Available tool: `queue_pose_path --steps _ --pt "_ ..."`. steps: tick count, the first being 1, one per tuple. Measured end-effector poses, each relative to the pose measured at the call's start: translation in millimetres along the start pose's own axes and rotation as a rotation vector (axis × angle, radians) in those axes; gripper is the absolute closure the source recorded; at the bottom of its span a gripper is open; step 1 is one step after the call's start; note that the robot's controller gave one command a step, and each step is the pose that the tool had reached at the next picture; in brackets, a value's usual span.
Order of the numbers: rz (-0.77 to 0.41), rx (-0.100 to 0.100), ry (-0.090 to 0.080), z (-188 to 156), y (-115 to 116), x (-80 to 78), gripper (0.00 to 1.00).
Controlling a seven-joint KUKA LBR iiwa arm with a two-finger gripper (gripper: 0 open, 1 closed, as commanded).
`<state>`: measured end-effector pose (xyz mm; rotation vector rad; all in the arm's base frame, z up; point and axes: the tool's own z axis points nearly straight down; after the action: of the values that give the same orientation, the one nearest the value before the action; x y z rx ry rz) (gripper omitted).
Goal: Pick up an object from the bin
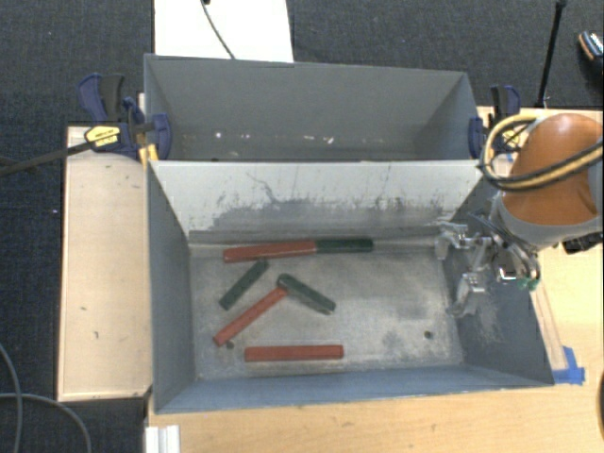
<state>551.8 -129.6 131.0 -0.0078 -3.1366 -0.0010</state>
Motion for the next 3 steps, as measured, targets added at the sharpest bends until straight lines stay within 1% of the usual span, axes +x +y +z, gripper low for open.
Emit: queue_pose_path --steps 1,2,3 --pt "0.043 0.0 0.0 51 -24 40.8 0.0" --pt "0.283 -0.001 -0.014 -17 10 -42.8 0.0" --pt "0.262 -0.004 -0.001 47 108 -11.4 0.0"
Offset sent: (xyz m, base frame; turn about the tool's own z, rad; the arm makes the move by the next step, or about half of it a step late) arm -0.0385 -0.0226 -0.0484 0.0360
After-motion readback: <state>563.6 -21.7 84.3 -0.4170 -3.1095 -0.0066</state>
